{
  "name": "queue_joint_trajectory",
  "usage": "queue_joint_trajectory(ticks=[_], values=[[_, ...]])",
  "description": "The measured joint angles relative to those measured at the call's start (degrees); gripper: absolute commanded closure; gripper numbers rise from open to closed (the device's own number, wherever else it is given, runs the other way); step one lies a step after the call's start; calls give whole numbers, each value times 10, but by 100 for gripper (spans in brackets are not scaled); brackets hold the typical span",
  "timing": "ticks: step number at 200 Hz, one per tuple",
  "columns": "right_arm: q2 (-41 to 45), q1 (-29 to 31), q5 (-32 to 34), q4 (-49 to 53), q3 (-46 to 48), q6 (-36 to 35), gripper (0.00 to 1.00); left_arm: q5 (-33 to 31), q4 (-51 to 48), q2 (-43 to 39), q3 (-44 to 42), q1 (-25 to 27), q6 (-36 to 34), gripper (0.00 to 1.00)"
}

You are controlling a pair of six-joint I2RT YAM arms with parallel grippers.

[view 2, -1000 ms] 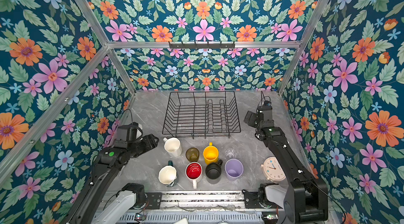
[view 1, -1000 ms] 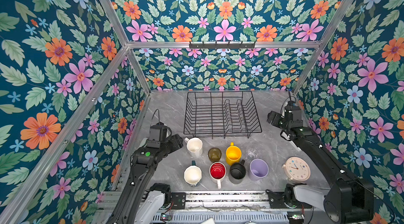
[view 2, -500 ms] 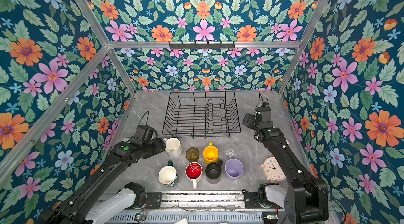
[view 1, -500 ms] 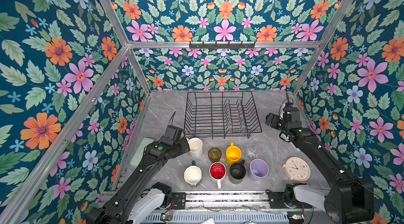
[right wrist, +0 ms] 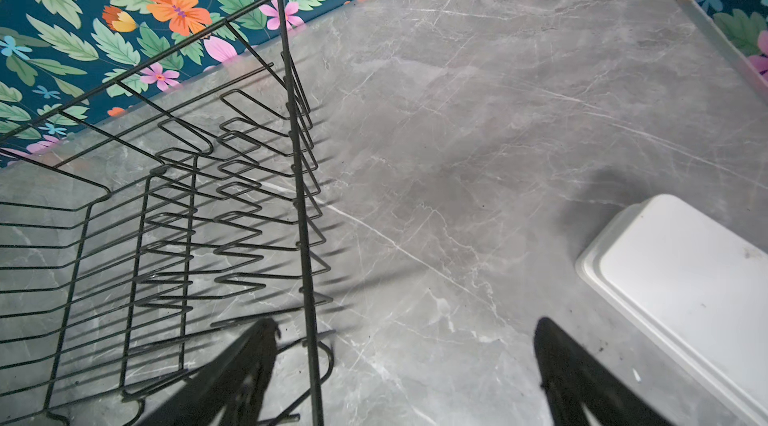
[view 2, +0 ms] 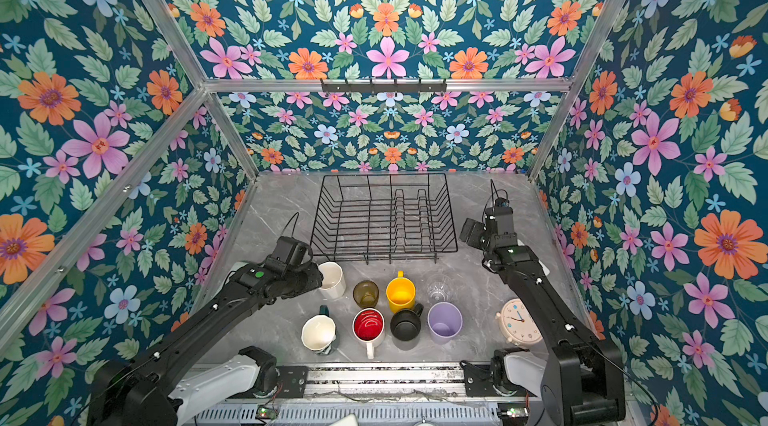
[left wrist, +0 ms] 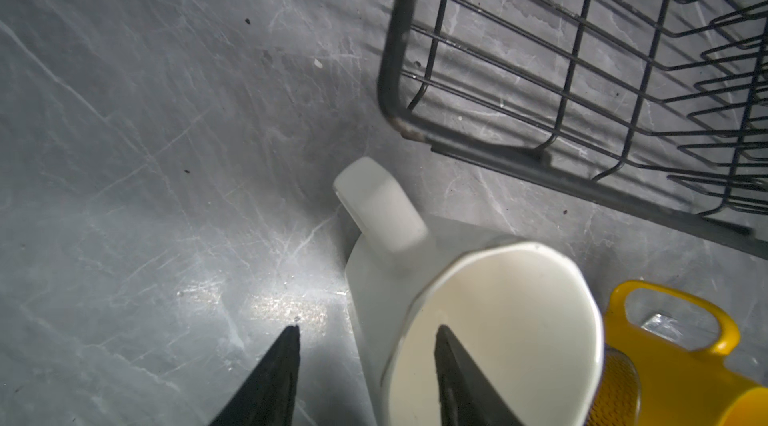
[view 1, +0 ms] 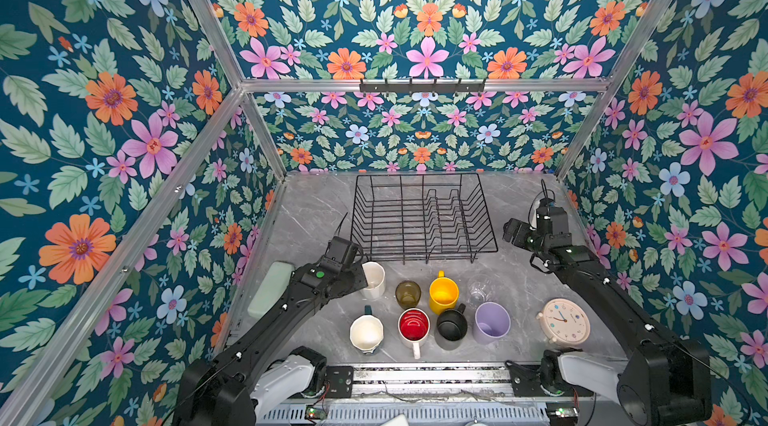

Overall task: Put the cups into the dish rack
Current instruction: 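Reach the left gripper to the white 'Simple' mug while the right arm nears the rack, then grasp the white mug with the left gripper and lift it above the rack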

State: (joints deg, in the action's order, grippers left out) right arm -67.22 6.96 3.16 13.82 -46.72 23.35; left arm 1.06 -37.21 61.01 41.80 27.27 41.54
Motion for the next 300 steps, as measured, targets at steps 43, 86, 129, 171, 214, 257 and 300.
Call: queue_joint_trajectory(ticks=[43, 86, 129, 171, 214, 257, 300], values=[[-9, 1, -5, 0, -2, 0, 4, -13, -1, 17, 5, 0, -11, 54], [1, 2, -13, 0, 7, 0, 4, -17, 8, 37, 5, 0, -11, 65], [5, 2, -15, 0, 14, -2, 5, -21, 17, 45, 6, 0, -11, 80], [13, 2, -15, 0, 24, -5, 5, -27, 6, 43, 6, 0, -12, 99], [21, 2, -15, 0, 23, -9, 5, -35, -22, 8, 1, 0, -10, 100], [18, 2, -22, 0, 16, -10, 5, -50, -75, -58, 16, 0, -10, 100], [35, 2, -30, 0, 14, -10, 5, -78, -159, -139, 86, 0, -15, 100]])
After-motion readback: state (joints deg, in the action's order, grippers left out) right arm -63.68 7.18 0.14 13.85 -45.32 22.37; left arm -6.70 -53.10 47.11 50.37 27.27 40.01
